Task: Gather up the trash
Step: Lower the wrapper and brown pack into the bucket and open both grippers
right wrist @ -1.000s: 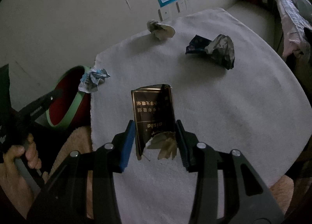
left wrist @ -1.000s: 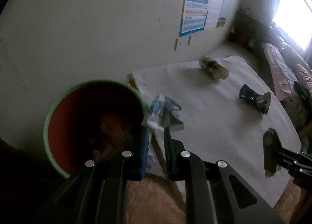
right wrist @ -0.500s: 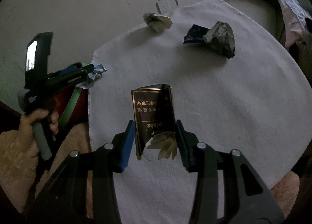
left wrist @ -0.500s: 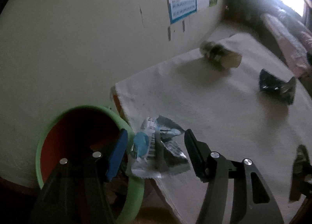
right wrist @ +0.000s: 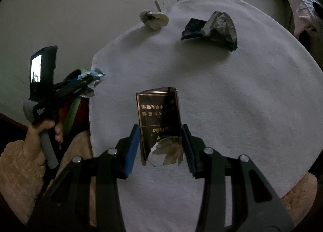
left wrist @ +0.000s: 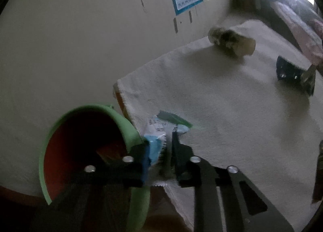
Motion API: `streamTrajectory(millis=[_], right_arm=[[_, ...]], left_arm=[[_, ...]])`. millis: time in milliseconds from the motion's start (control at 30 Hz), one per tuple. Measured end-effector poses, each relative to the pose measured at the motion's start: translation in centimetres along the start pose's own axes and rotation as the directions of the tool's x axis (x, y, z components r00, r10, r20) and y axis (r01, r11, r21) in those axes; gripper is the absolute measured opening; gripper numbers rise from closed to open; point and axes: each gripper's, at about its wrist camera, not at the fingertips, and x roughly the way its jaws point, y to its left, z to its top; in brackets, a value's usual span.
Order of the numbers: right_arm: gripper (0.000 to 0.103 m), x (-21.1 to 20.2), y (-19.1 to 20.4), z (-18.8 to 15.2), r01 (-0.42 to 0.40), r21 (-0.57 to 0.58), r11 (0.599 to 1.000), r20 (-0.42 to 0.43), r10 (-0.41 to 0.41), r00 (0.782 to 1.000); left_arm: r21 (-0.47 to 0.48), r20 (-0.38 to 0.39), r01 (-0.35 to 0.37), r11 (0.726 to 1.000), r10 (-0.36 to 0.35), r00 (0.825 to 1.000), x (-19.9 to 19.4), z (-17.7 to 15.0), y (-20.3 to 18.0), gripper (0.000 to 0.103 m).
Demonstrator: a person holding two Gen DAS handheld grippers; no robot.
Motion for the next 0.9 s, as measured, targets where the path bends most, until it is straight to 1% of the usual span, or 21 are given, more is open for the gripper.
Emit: streamTrajectory(millis=[67, 233, 367, 433, 600, 700, 900], right_arm=[[0.041, -0.2, 0.1, 0.1, 0.002, -0.001, 1.0, 0.006, -0.002, 1.0], [0.041, -0.7, 0.9, 0.6, 0.013, -0.025, 1.0, 0.016, -0.013, 1.0], [0.041, -0.8, 2.9, 1.3, 0.002, -0.069, 0.998, 0.025, 0.0, 1.0], [0.041, -0.7, 4.7, 1.9, -0.012, -0.101, 0.995, 0.027, 0.015, 1.0], [0.041, 0.0, 10.0, 4.0, -0.064, -0.183, 0.981, 0.029, 0.071, 0.997], [0.041, 0.8, 13.6, 5.1, -0.095, -0.237, 0.967, 0.028, 0.104, 0.994], [0.041, 3.1, 19.8, 5.8, -0.139, -0.33, 0.934, -0.013, 0.143, 0.99]], left_arm=[[-0.037, 0.045, 0.011, 0.999, -0.009, 0.999, -1.6, 0.0, 0.7, 0.014], [-0.074, 0.14, 0.018, 0.997, -0.008, 0.99, -6.4, -0.3, 2.6, 0.014], [-0.131, 0.172, 0.044, 0.99, -0.021, 0.985, -9.6, -1.3, 4.5, 0.014], [-0.158, 0.189, 0.04, 0.987, -0.009, 0.982, -10.9, -1.9, 5.4, 0.014], [-0.204, 0.212, 0.03, 0.979, 0.014, 0.977, -12.1, -3.0, 7.4, 0.014], [-0.239, 0.217, 0.018, 0.971, 0.035, 0.976, -12.3, -3.8, 9.4, 0.014], [-0.296, 0.187, -0.009, 0.955, 0.067, 0.98, -11.0, -5.0, 12.8, 0.014]])
